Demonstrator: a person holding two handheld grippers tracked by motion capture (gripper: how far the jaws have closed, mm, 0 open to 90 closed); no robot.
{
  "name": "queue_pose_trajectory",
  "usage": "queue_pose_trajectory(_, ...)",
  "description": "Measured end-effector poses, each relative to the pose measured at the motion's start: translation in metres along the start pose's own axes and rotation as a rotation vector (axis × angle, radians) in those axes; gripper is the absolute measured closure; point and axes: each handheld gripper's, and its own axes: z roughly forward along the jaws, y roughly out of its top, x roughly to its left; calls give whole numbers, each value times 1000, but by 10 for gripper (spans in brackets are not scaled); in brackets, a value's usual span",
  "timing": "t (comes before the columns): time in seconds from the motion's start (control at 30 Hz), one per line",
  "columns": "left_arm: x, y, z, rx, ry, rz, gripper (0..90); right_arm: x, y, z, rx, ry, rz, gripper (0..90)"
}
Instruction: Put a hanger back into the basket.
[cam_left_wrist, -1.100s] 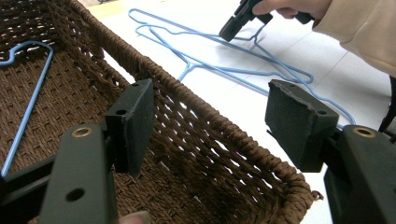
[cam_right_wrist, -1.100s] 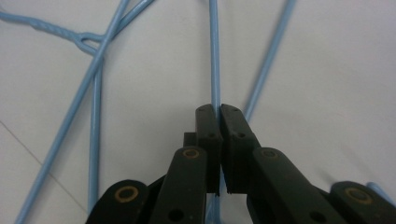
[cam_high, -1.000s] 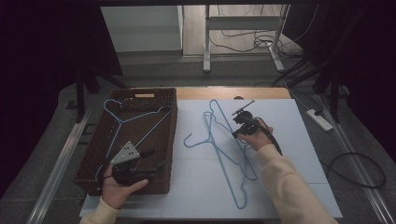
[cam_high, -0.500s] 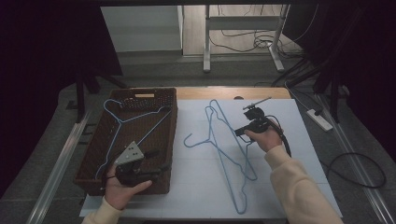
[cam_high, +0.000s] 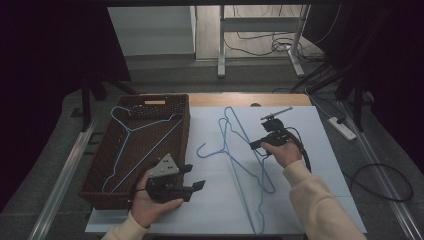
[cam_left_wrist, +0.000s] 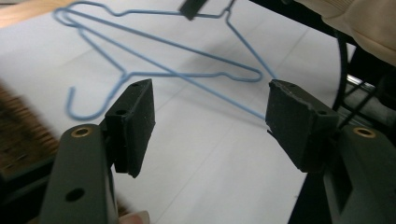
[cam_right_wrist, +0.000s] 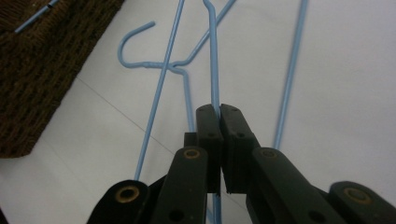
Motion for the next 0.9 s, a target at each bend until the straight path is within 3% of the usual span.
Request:
queue_pose_trajectory(0.2, -9, 9, 23, 41, -39, 14, 331, 5, 1, -3, -18, 15, 13, 879)
queue_pose_trajectory(0.43, -17, 16, 53, 75, -74, -18, 334, 9, 0, -6, -35, 20, 30, 879)
queue_pose_trajectory(0.9, -30, 22, 114, 140, -115, -24, 328, 13, -1, -5, -69, 45, 77, 878)
